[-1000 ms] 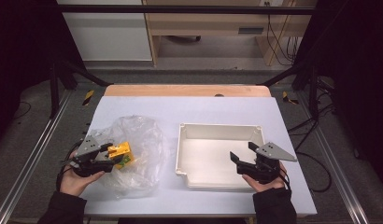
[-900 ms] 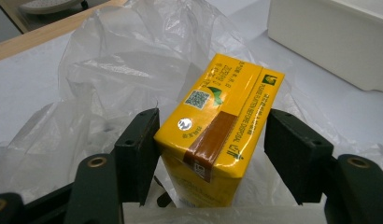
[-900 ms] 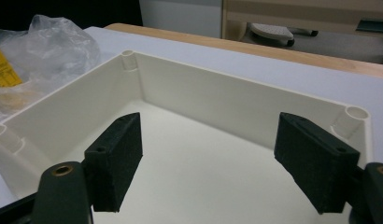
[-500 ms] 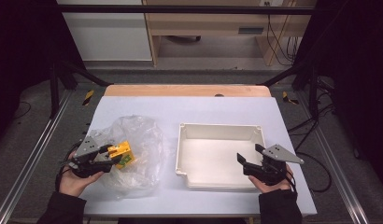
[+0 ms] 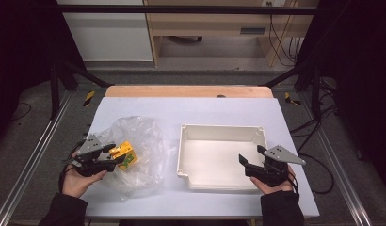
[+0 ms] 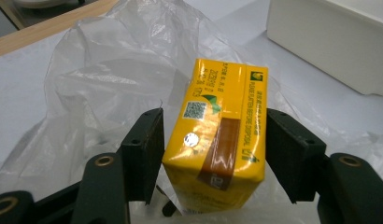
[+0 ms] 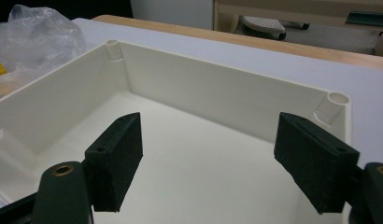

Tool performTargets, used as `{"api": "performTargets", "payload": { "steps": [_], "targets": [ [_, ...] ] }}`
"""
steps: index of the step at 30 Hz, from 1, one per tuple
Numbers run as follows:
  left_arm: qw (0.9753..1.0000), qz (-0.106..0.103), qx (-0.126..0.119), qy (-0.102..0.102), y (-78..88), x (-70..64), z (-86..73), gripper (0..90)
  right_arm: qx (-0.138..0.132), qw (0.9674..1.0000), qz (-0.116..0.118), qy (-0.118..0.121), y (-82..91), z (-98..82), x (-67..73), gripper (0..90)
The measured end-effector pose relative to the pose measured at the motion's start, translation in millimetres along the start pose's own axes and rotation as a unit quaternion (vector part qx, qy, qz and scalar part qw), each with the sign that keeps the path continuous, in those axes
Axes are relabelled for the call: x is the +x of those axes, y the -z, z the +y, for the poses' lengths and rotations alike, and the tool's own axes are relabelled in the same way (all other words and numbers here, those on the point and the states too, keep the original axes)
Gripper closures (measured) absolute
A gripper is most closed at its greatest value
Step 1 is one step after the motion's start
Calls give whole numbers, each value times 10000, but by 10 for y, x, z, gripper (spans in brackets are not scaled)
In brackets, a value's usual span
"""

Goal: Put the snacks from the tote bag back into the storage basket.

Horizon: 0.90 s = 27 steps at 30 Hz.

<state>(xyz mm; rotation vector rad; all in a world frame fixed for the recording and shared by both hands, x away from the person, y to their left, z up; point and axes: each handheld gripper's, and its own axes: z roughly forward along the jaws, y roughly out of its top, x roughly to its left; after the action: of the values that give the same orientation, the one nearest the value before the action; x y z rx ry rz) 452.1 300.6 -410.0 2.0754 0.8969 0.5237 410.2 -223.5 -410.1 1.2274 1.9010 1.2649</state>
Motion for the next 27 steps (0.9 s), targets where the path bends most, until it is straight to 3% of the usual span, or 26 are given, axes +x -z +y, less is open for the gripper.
{"api": "performTargets", "payload": {
  "steps": [5, 10, 21, 27],
  "targets": [
    [9999, -62, 131, -3, -93, -5, 6, 429, 20, 10000, -3, -12, -8, -6, -5, 238],
    [9998, -99, 103, 99, -76, 6, 8, 490, 19, 10000, -3, -17, -9, -7, -9, 238],
    [9993, 229, -112, 261, -130, -23, 26, 499, 26, 10000, -1, -36, -9, -12, -20, 239],
    [9993, 98, -143, 317, -123, -21, -20, 488, 39, 10000, -8, -19, -12, -15, -18, 238]
  ]
}}
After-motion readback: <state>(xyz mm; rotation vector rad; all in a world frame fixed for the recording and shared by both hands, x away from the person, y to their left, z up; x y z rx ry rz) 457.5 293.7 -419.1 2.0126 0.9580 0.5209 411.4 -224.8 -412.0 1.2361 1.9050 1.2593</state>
